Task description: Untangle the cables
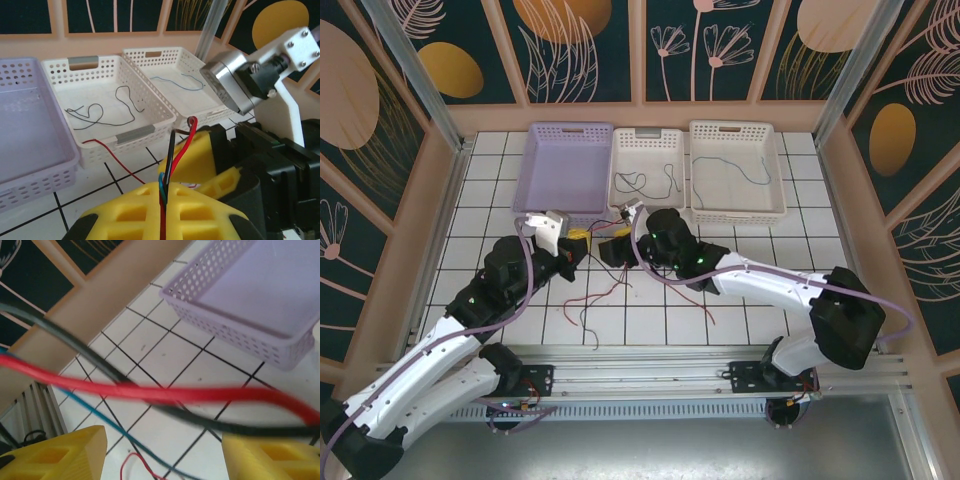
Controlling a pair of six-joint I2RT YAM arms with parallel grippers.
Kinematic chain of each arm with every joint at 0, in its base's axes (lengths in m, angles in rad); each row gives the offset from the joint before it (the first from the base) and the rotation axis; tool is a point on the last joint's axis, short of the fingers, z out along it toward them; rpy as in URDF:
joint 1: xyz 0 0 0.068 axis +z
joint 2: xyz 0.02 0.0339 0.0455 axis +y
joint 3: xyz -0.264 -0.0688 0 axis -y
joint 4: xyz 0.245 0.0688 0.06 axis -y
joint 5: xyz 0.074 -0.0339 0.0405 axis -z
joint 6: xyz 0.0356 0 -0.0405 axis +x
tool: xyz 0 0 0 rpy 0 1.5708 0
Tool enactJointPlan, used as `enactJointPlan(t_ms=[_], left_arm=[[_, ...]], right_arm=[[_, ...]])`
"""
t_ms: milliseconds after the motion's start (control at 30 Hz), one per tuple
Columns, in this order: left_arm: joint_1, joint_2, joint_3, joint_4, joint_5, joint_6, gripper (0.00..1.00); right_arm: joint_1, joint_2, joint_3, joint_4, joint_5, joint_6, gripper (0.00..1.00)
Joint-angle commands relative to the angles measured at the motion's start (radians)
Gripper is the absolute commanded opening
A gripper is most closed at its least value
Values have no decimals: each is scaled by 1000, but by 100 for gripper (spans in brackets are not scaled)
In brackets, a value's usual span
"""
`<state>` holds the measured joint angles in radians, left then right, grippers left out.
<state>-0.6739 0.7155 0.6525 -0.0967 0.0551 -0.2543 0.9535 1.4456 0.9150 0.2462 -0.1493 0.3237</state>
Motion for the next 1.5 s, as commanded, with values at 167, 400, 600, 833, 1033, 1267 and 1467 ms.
enactJointPlan(t_ms=[167, 400, 600, 833, 1033, 1267, 1467], left_arm=[[5, 3, 2, 44, 57, 9, 0], [5, 9, 6, 43, 74, 9, 0], [4, 25, 12, 38, 97, 6, 7], [5, 26, 31, 33, 137, -30, 28], [5, 0, 35, 55, 200, -132, 43], [4, -100, -36, 104, 257, -291, 63], [5, -230, -174, 241, 306, -441, 75]], right_arm=[[15, 18, -6, 117, -15, 8, 16], [13, -52, -49, 127, 8, 30, 0], [4, -80, -59, 109, 22, 41, 0], [-8, -97, -64, 98, 32, 57, 0], [-31, -130, -70, 82, 39, 67, 0], [-51, -172, -97, 90, 22, 79, 0], [-55, -204, -102, 87, 2, 89, 0]])
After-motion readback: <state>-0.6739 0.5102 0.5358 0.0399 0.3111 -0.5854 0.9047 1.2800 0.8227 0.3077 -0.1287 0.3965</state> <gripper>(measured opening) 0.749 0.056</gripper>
